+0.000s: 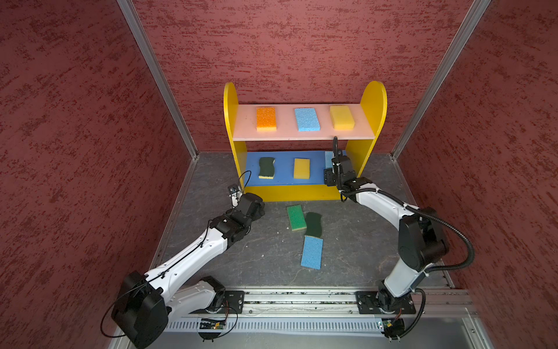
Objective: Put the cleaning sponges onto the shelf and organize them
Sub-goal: 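Carry the light blue sponge with the right gripper beside the yellow sponge, then open the right gripper to release the light blue sponge on the shelf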
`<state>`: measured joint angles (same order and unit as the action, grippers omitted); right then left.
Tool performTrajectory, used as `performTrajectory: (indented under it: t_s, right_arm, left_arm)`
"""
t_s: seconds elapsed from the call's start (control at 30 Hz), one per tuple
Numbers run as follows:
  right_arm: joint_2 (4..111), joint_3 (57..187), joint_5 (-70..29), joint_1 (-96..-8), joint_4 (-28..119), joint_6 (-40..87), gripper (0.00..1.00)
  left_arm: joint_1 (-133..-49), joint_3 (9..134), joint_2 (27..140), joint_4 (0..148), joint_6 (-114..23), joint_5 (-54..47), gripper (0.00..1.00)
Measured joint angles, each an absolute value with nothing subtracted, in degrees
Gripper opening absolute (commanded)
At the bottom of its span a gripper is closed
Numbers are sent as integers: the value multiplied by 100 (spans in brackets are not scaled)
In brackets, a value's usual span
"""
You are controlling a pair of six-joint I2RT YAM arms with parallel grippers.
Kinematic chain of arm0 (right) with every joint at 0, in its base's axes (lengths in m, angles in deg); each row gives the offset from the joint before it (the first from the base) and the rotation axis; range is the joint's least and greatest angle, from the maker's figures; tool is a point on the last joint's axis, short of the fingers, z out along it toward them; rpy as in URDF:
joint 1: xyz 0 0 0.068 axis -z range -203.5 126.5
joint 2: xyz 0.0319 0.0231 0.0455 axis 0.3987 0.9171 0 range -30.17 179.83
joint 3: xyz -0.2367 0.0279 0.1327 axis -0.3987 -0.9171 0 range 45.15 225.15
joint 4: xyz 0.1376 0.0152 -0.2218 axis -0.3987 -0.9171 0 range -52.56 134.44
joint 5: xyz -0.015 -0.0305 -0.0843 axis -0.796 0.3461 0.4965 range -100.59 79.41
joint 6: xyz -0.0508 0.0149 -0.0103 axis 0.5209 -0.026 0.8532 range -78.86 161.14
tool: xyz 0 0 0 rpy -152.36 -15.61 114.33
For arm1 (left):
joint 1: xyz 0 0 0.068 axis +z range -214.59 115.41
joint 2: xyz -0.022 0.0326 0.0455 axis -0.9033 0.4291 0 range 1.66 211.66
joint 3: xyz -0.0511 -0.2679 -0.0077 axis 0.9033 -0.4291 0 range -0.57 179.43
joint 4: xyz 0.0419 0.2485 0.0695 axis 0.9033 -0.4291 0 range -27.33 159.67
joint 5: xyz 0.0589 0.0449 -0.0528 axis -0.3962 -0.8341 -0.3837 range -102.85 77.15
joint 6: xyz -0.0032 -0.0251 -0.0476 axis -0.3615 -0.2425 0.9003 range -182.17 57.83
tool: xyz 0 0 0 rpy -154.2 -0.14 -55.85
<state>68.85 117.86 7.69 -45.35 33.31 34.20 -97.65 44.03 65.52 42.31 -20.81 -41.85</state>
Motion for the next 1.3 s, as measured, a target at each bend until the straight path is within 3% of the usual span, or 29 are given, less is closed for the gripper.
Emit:
performTrajectory:
  t_s: [0.37,1.3]
  right_arm:
    - [6885,11861,758,-4524,3165,3538,84]
    - [6739,12022,564,-4511,2638,3535,89]
  left_arm:
    - [-9765,4403,6532,4229,-2039,-4180,87]
    - [-9765,4368,5981,4118,-1890,-4180,88]
